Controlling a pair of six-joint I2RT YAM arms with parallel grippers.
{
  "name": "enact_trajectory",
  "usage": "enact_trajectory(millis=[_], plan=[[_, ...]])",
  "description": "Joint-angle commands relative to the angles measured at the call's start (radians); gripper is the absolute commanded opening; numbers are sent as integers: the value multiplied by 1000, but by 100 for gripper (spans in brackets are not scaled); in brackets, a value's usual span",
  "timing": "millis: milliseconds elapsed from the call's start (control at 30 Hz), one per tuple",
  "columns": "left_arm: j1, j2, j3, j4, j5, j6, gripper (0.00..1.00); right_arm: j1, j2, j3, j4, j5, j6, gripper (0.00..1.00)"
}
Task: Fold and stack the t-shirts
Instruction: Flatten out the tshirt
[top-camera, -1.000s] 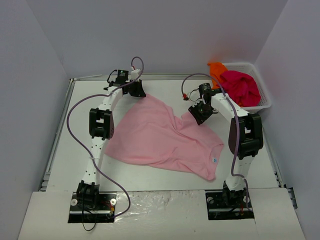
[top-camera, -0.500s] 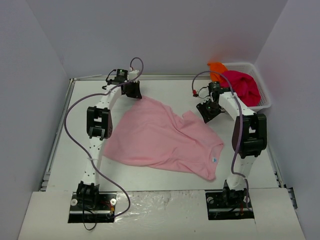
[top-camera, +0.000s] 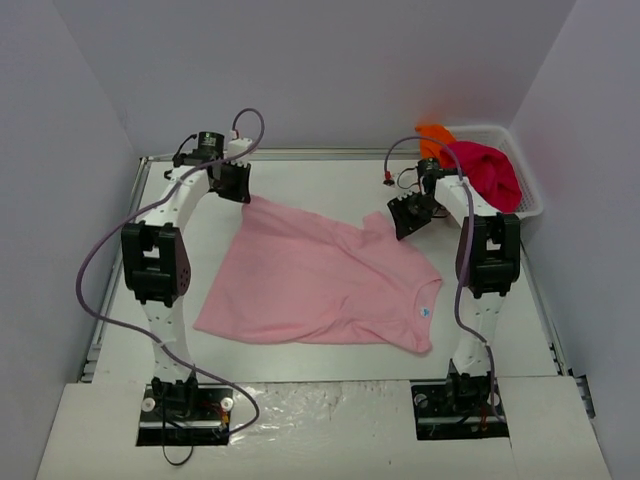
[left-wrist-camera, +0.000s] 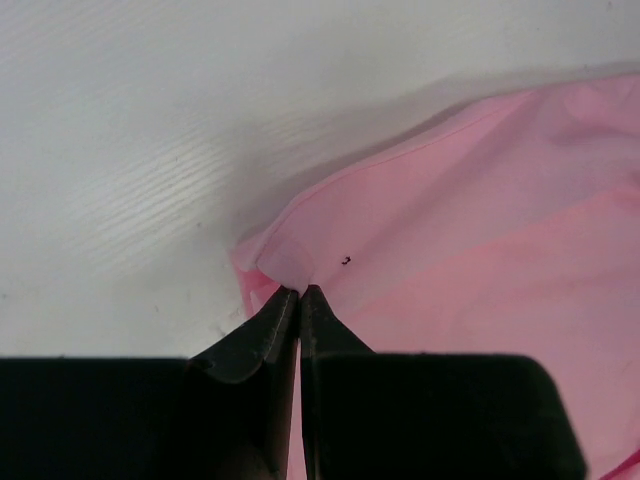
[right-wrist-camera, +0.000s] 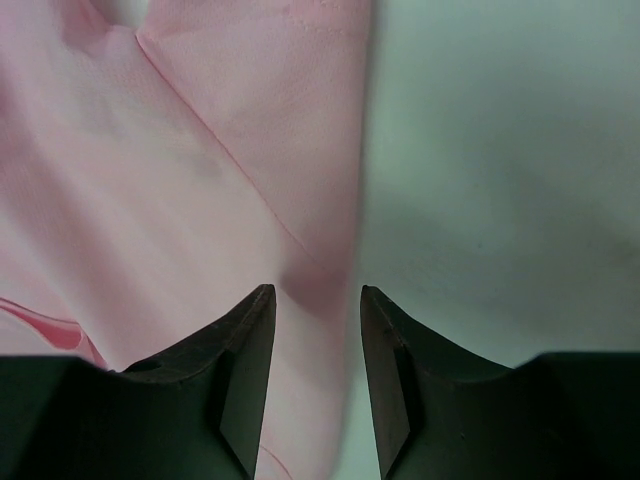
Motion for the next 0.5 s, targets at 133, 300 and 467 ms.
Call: enact_trajectory(millis=[133,300,467], plan=[[5,-183,-188,-55,-29,62,2,2,118,147,-71,-158,-22,36],[4,-255,-240,-107,-6,73,2,2,163,234,-72,-186,-11,36],[4,-317,-286,-129,10,76,2,2,217,285,-87,-186,-3,34]])
